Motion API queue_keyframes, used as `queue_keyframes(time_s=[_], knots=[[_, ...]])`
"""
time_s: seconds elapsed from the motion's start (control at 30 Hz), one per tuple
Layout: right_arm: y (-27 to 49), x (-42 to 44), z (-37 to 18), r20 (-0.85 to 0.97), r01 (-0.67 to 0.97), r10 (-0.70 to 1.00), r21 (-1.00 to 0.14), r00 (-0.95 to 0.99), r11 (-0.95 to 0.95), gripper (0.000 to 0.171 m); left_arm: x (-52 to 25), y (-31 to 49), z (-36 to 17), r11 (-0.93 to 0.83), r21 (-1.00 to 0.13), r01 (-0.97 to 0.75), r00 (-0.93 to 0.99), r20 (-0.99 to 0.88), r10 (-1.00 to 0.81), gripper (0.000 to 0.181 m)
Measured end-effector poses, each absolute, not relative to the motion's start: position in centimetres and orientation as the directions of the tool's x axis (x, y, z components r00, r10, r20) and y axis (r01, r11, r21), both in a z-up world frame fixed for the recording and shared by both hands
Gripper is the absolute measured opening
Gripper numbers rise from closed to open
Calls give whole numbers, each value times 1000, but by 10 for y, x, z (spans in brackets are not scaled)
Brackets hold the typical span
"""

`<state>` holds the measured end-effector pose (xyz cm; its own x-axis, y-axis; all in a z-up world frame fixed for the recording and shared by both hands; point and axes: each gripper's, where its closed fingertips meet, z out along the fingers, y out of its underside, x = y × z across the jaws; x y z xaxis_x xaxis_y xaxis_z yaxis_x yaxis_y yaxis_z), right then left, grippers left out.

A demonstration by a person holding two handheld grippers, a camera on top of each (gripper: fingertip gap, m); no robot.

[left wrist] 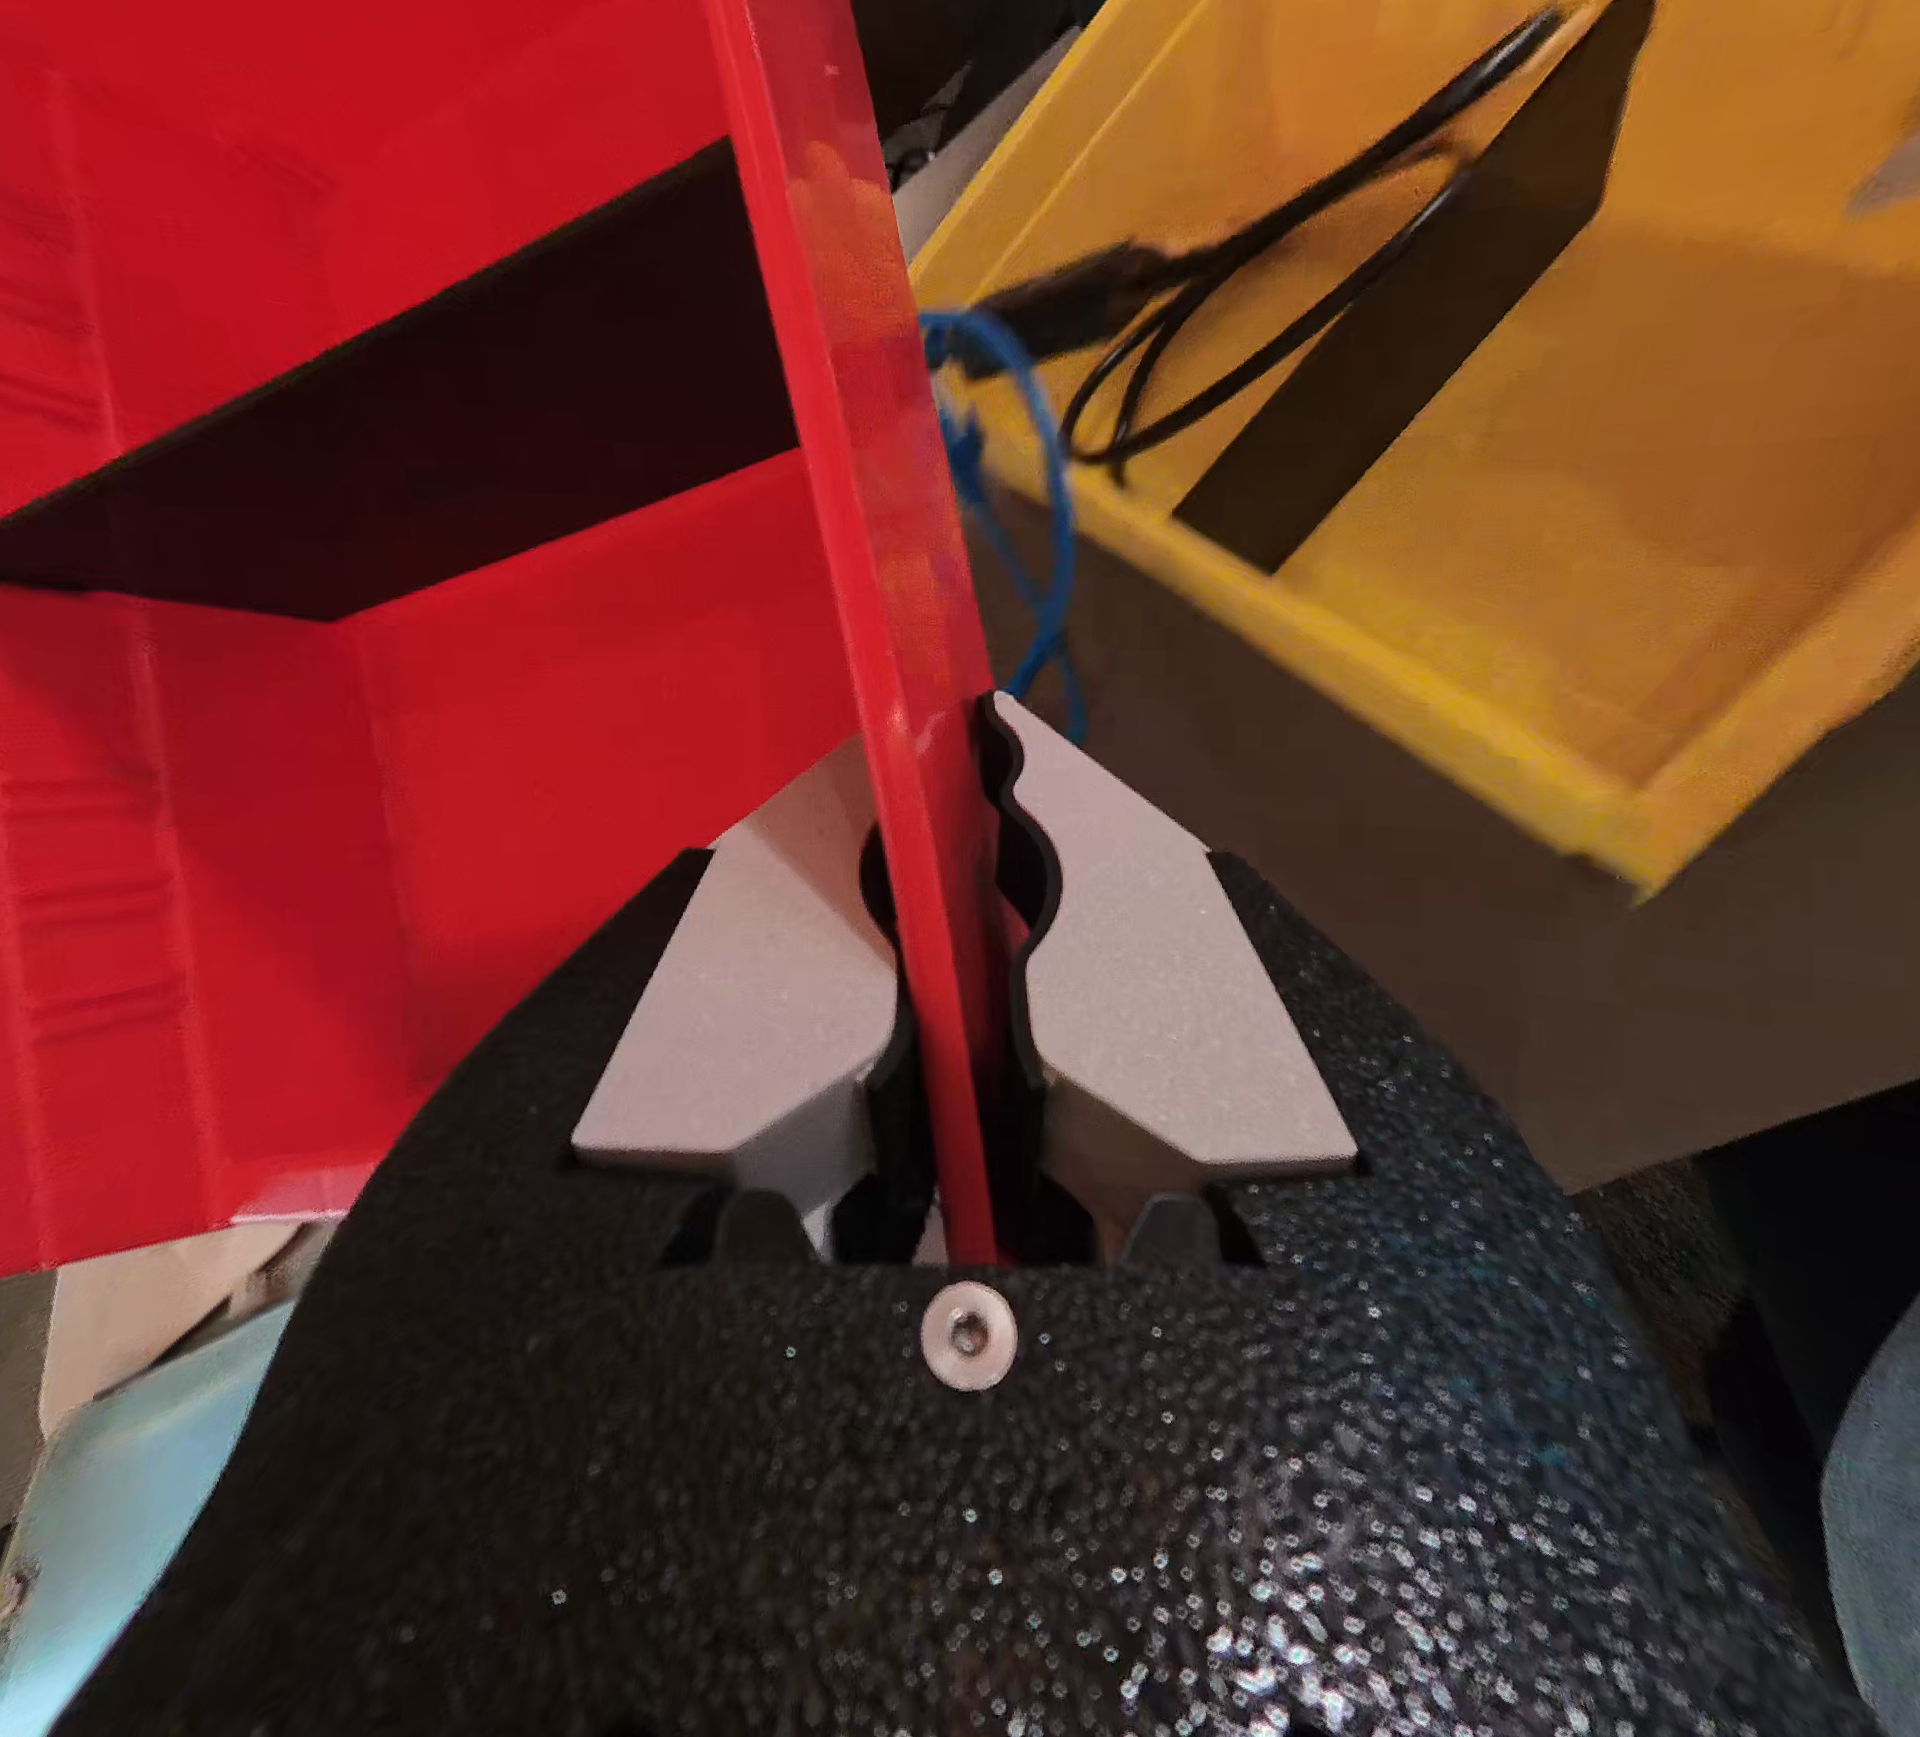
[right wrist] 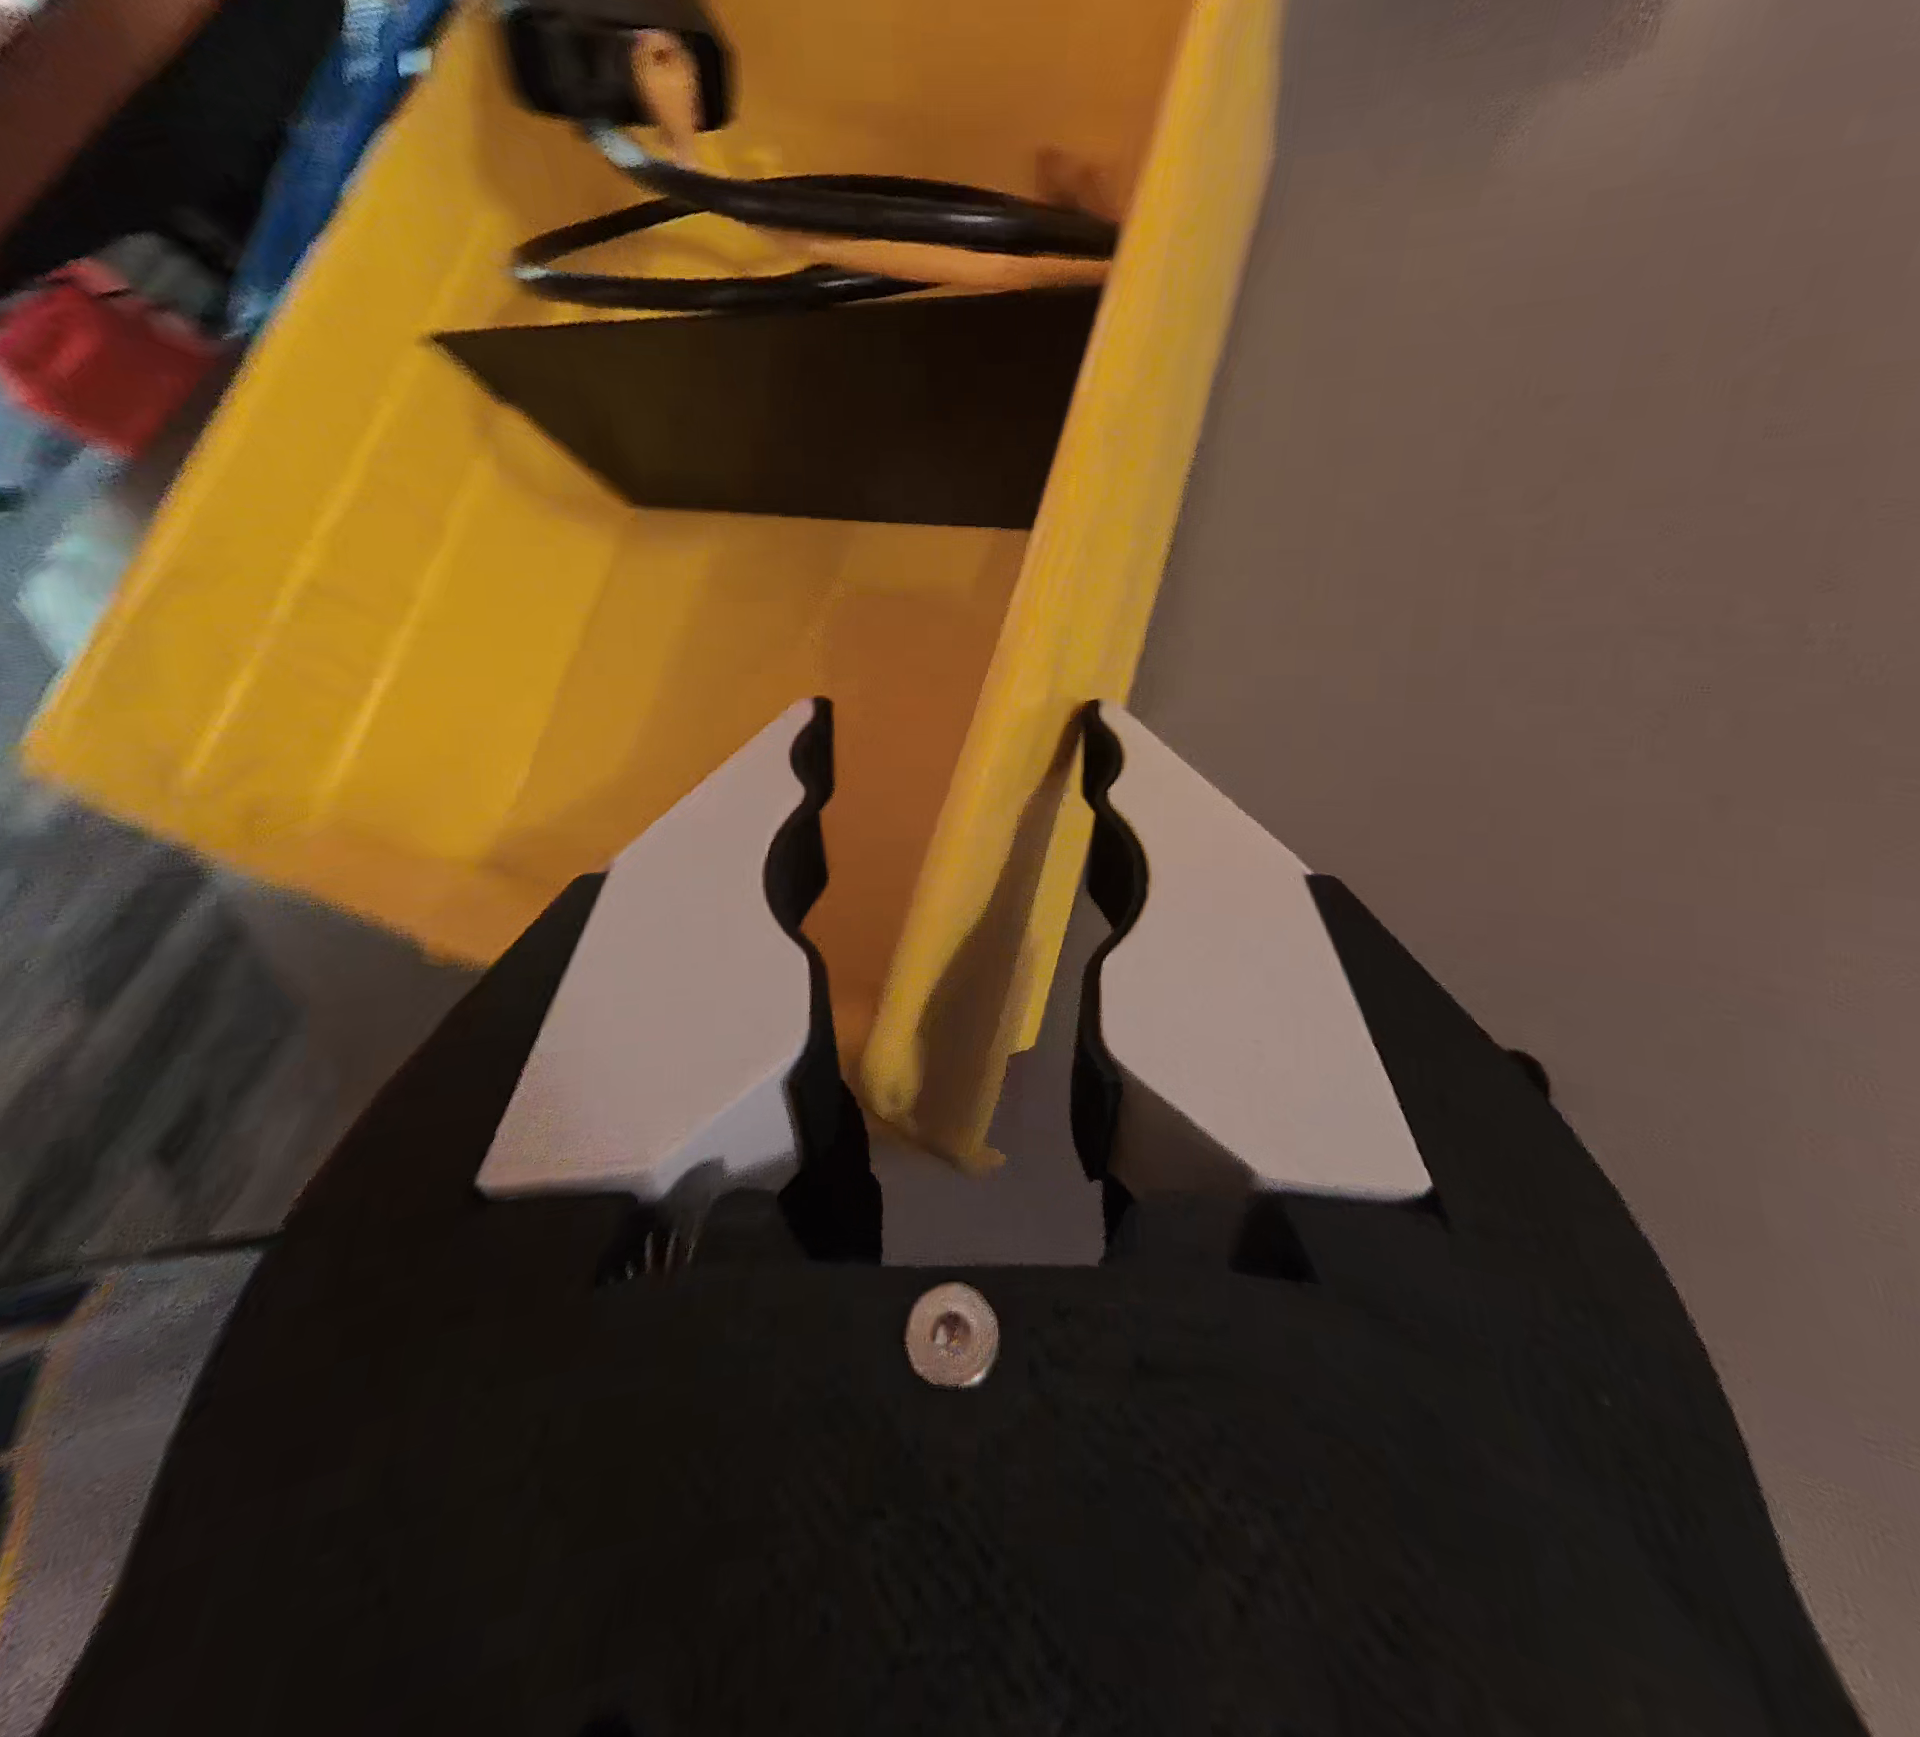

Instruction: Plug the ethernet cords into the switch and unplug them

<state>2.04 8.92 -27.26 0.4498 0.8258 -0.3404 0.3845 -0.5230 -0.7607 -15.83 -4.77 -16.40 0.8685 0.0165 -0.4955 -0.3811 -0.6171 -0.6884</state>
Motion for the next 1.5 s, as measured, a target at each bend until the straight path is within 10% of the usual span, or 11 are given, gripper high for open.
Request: queue_keyframes(time_s=[0.03, 0.43, 0.77, 1.5], knots=[[76, 10, -268, -377, 378, 843, -769, 384, -516, 54, -155, -44, -160, -606, -695, -386, 869, -495, 14, 4], [141, 205, -142, -263, -228, 699, -963, 666, -145, 74, -1, 39, -111, -329, -788, -521, 845, -420, -332, 4], [140, 421, -148, 84, 71, 265, -996, 961, 61, 73, 206, 82, -171, -208, -720, -662, 551, -279, -787, 4], [144, 400, -176, 100, 68, 399, -993, 912, 95, 70, 270, 141, -297, -317, -622, -716, 560, -241, -793, 16]])
